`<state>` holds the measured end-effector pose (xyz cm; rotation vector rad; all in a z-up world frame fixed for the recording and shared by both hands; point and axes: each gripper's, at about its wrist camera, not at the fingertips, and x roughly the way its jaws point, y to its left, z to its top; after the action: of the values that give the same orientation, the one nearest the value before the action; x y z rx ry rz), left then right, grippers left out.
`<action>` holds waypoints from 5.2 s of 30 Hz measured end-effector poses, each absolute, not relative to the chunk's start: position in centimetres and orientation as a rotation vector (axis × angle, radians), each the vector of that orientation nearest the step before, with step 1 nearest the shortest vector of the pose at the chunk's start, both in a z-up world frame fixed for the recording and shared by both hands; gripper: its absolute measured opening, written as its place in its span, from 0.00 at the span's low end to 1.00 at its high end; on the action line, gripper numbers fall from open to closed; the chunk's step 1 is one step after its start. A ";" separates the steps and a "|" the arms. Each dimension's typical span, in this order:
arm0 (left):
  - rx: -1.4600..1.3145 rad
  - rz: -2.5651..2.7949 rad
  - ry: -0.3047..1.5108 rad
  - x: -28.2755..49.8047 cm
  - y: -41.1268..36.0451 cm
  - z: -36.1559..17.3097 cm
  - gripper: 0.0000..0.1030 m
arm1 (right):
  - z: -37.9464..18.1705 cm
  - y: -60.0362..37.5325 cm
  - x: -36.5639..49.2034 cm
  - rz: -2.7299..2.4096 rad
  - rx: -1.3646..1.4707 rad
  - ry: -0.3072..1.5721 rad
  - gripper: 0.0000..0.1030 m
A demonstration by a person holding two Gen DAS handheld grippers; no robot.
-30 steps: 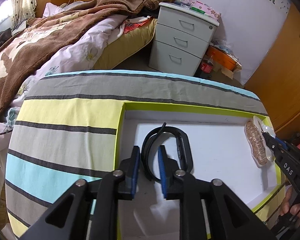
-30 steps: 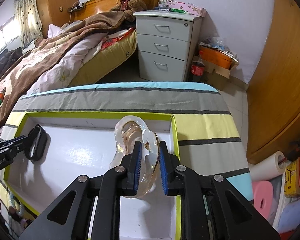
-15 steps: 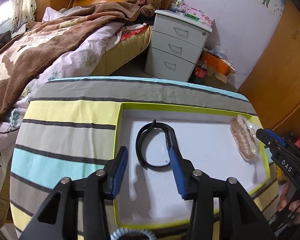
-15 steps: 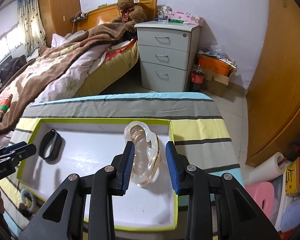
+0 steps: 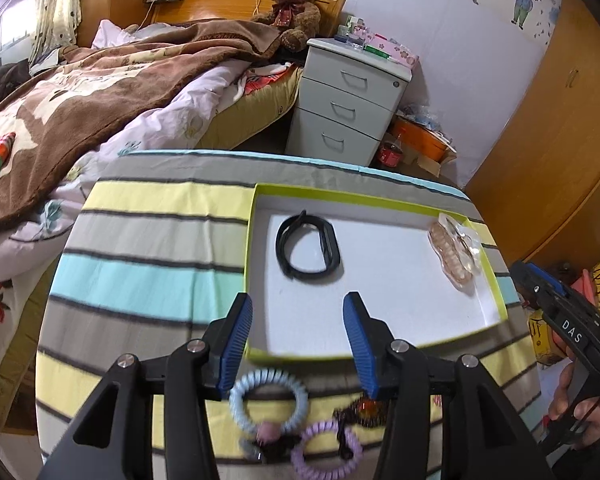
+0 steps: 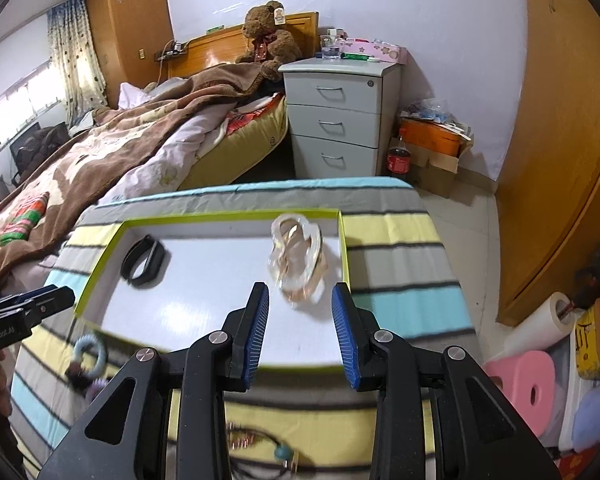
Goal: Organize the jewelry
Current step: 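Move the right gripper to the black cord hair tie with teal bead and grasp it, then grasp the light blue coiled hair tie with the left gripper, then carry the blue coiled tie with the left gripper into the box while the right carries the cord tie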
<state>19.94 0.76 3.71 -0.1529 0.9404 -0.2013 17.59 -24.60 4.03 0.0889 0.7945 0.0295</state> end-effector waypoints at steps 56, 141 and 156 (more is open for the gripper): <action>-0.262 -0.223 1.040 10.8 5.1 -0.9 0.57 | -1.6 -26.2 9.2 0.005 0.143 0.849 0.16; -0.230 -0.268 0.865 17.3 3.4 6.5 0.09 | 6.7 -23.7 15.3 0.090 0.125 0.688 0.17; -0.242 -0.273 0.904 20.8 2.3 5.2 0.09 | 4.8 -20.6 23.8 0.185 0.117 0.792 0.17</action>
<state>20.81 2.27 5.19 -0.2423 0.9041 -0.2734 23.75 -20.57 4.82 0.1170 0.7925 0.1852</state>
